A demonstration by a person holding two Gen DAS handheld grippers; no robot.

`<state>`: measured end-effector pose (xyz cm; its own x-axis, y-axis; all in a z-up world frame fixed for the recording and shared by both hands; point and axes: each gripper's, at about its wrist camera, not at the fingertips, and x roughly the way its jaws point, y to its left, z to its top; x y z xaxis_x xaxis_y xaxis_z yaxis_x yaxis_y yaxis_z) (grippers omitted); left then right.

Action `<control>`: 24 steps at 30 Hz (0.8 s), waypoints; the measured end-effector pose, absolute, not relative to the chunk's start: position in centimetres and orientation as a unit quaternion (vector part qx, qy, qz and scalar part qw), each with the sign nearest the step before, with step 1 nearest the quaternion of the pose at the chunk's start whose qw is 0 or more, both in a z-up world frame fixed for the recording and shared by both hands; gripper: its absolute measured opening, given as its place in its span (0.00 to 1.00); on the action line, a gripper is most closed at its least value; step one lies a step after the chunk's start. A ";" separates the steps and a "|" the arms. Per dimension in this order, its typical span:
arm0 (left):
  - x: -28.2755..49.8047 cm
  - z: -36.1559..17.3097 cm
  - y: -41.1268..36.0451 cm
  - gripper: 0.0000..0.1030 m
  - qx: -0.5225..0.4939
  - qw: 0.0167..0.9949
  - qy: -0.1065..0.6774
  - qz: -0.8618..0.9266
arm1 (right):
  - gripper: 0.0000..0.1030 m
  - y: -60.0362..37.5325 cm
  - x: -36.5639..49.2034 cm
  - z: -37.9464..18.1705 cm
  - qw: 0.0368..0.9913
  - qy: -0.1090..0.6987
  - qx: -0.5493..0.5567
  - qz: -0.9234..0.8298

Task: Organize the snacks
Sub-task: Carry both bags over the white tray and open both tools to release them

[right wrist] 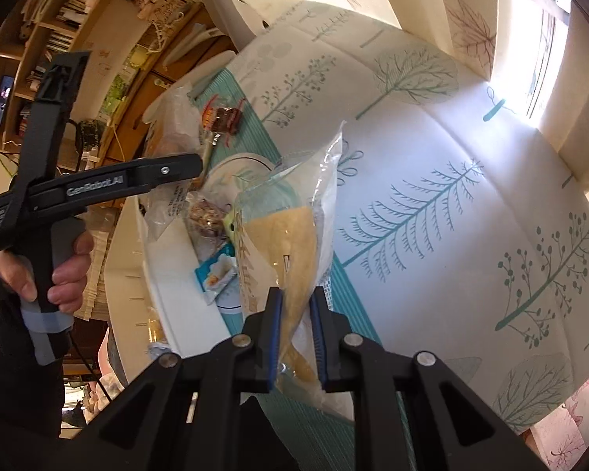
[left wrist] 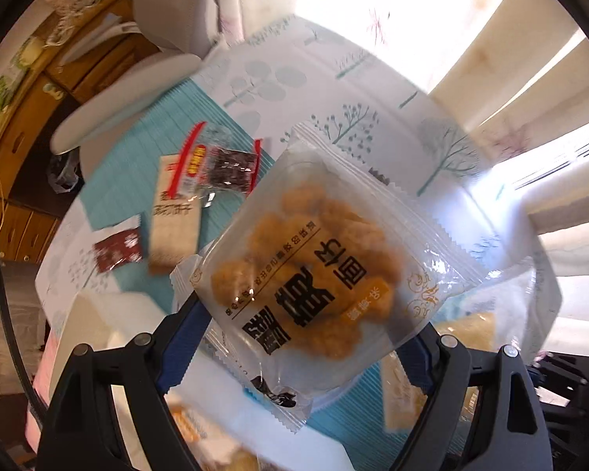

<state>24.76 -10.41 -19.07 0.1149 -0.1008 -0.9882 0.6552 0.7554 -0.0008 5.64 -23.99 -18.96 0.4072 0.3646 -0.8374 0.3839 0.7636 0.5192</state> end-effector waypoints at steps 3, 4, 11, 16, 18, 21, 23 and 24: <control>23.6 -16.1 -8.3 0.83 0.213 0.716 0.613 -0.258 | 0.14 -23.2 5.2 -17.7 0.780 0.530 0.333 -0.002; 23.0 -15.2 -7.5 0.83 0.207 0.718 0.614 -0.256 | 0.14 -22.9 5.0 -17.3 0.784 0.525 0.331 0.001; 19.5 -11.0 -1.4 0.83 0.151 0.740 0.616 -0.225 | 0.14 -21.0 3.8 -14.5 0.807 0.491 0.327 0.019; 17.1 -9.0 3.3 0.83 0.125 0.757 0.609 -0.200 | 0.14 -19.4 3.1 -12.2 0.820 0.462 0.335 0.042; 16.3 -8.4 5.2 0.83 0.116 0.763 0.606 -0.190 | 0.14 -18.7 2.8 -11.2 0.827 0.450 0.333 0.050; 15.2 -7.8 7.7 0.83 0.105 0.772 0.602 -0.176 | 0.14 -17.5 2.7 -10.1 0.835 0.437 0.330 0.061; 14.6 -7.5 9.2 0.84 0.101 0.779 0.597 -0.163 | 0.14 -16.7 2.6 -9.2 0.840 0.426 0.328 0.074; 14.3 -7.5 9.7 0.84 0.100 0.782 0.595 -0.158 | 0.14 -16.3 2.5 -8.8 0.842 0.422 0.327 0.079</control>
<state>14.34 9.73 -7.54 0.2421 -0.1278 -0.9618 0.3649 0.9305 -0.0318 2.48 -16.30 -8.82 0.6309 0.4094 -0.6590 0.1425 0.7738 0.6171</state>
